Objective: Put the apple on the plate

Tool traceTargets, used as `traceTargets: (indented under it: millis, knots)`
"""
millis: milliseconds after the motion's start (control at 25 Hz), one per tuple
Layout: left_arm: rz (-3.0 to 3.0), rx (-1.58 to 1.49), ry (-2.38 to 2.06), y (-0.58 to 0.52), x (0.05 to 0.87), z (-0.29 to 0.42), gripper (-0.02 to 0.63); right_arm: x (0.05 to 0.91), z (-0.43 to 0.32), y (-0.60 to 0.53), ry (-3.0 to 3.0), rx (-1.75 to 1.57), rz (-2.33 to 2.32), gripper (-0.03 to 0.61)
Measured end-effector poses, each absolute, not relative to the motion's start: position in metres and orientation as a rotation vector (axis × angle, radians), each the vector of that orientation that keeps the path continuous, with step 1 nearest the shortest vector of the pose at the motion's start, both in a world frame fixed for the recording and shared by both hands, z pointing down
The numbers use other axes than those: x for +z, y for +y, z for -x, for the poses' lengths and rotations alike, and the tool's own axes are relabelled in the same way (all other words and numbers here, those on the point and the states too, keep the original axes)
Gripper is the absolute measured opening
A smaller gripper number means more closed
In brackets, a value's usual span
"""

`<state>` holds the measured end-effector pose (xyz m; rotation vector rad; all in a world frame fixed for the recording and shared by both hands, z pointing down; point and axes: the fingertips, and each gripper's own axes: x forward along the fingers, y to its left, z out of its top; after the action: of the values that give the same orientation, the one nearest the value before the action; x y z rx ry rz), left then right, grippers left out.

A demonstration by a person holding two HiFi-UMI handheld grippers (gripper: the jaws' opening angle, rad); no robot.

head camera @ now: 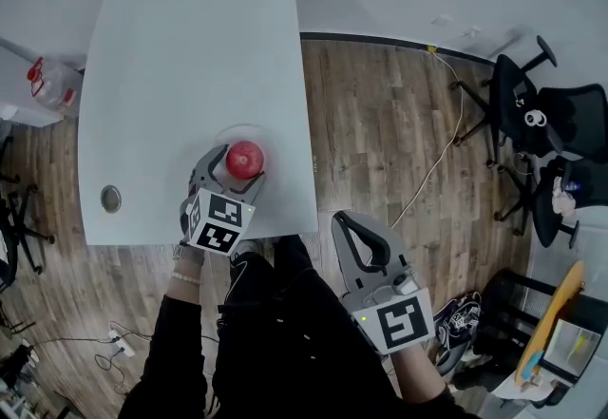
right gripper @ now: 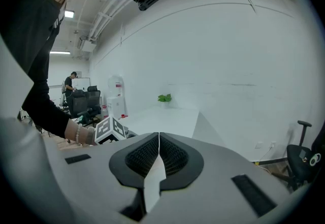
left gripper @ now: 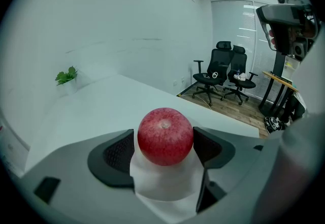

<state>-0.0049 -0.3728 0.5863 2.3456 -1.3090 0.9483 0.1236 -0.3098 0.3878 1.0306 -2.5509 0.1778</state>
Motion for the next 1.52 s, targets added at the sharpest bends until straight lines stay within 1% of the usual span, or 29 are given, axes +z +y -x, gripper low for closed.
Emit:
traceTargets:
  millis: [520,880,920,960,1040,1240,1360,1520]
  knots:
    - [-2.36,0.824,-1.32,-0.365,0.567,0.005,0.359,0.385,-0.116,-0.312,-2.565,0.162,-1.028,0.041]
    - [-2.393,0.7,-1.405,-0.365,0.519,0.028,0.356,0.373,-0.095,-0.311,-2.631,0.122,-0.995,0.041]
    - [-2.396,0.701,-1.418,-0.364,0.516,0.031,0.346,0.373,-0.092,-0.31,-2.629,0.126,-0.988,0.041]
    - [-2.399,0.706,-1.438,-0.364,0.513,0.035,0.318,0.373,-0.09,-0.31,-2.627,0.127,-0.982,0.041]
    - [-2.399,0.708,-1.491,-0.363,0.505,0.042,0.239,0.373,-0.089,-0.309,-2.62,0.118,-0.967,0.041]
    - [-2.362,0.626,-1.633,-0.357,0.481,0.063,0.08,0.362,-0.082,-0.31,-2.673,0.088,-0.982,0.041]
    - [-2.364,0.629,-1.678,-0.351,0.468,0.067,0.042,0.368,-0.084,-0.306,-2.64,0.092,-0.967,0.041]
    - [-2.371,0.626,-1.729,-0.343,0.449,0.068,0.028,0.361,-0.078,-0.304,-2.667,0.058,-0.944,0.041]
